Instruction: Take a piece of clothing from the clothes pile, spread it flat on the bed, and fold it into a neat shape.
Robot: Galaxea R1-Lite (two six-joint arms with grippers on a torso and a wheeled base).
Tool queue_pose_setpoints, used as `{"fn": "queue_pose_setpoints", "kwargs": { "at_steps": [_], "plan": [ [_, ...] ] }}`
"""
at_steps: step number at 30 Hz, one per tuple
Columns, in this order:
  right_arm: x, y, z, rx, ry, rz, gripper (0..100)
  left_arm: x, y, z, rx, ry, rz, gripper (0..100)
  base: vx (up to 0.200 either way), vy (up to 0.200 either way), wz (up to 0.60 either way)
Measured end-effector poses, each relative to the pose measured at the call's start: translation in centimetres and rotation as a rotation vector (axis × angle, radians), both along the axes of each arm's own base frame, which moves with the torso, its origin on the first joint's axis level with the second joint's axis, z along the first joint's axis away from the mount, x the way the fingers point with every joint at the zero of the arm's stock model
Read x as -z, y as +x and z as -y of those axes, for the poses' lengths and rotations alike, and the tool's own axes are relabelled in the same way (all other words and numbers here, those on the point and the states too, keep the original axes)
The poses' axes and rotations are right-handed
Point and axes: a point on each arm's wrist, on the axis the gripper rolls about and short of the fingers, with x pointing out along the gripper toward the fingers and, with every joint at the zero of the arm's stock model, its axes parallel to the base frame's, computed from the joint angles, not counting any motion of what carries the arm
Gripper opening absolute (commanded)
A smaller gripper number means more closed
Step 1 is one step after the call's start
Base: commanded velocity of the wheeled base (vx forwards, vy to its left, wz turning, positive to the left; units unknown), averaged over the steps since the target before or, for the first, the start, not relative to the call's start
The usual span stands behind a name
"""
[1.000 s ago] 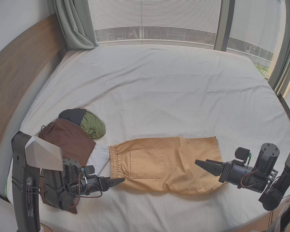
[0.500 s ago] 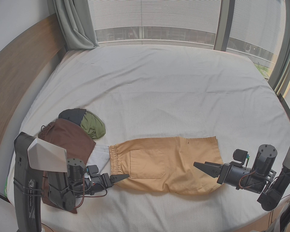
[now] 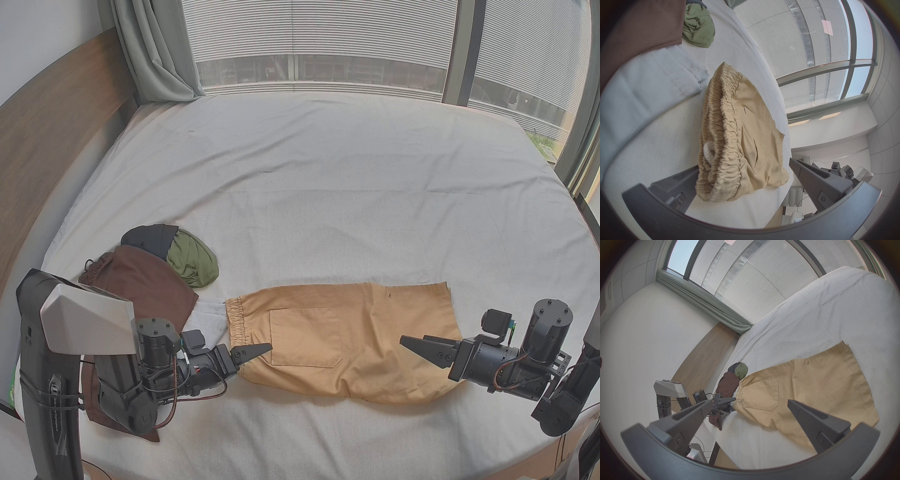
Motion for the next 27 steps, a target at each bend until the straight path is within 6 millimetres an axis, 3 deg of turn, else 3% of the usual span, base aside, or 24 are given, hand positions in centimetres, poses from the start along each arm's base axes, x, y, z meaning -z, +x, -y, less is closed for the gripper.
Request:
{"fn": "queue_pose_setpoints", "kwargs": {
  "at_steps": [4,5,20,27],
  "plan": [
    [0.0,0.0,0.0,0.0,-0.001,-0.001,100,-0.1,-0.1,0.4,-0.009,0.006,0.006,100,0.0,0.0,0.0],
    [0.0,0.0,0.0,0.0,-0.001,-0.001,100,-0.1,-0.1,0.4,-0.008,0.006,0.007,0,0.0,0.0,0.0],
    [0.2,-0.2,0.0,-0.004,-0.004,-0.009,100,0.0,0.0,0.2,-0.01,0.022,0.024,0,0.0,0.0,0.0],
    [0.2,-0.3,0.0,-0.005,-0.008,-0.012,100,0.1,0.1,-0.9,-0.013,0.069,0.064,0,0.0,0.0,0.0]
  ]
}}
